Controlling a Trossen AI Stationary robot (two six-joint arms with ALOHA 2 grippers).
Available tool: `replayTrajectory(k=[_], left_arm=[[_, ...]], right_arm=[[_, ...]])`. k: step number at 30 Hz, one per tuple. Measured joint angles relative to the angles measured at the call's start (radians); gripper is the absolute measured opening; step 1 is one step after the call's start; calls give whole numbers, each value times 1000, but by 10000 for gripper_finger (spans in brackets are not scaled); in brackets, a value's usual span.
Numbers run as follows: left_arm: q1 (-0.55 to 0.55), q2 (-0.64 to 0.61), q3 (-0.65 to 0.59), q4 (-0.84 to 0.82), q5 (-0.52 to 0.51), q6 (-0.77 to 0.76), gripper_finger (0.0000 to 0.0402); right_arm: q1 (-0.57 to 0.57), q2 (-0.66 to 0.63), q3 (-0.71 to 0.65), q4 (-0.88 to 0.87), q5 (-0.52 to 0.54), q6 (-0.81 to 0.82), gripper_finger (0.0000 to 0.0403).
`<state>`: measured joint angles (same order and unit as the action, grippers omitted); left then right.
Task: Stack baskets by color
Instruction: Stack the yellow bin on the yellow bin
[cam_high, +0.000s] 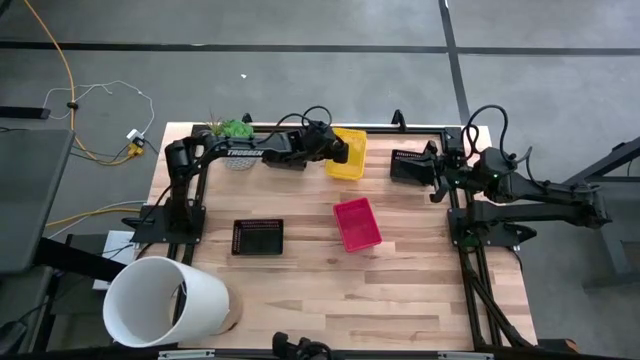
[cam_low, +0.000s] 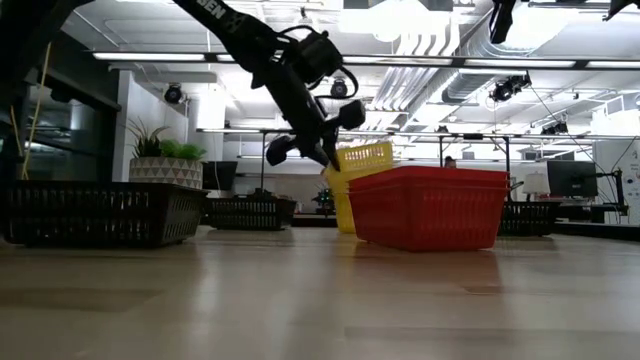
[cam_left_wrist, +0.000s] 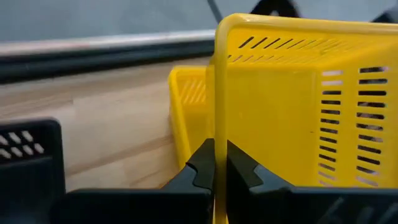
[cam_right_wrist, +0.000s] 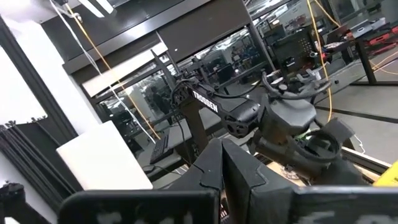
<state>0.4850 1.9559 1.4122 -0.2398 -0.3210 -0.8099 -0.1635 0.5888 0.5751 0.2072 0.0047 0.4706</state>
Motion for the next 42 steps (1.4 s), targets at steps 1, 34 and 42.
replayTrajectory(k=[1, 34, 42], left_arm=[[1, 1, -1, -3, 10, 7, 0], [-1, -1, -1, -116, 228, 263, 5], [-1, -1, -1, -115, 236, 302, 74]], right_arm=[[0, 0, 0, 0, 6, 0, 0], [0, 0, 0, -9, 15, 19, 0], [0, 1, 0, -9, 15, 19, 0]])
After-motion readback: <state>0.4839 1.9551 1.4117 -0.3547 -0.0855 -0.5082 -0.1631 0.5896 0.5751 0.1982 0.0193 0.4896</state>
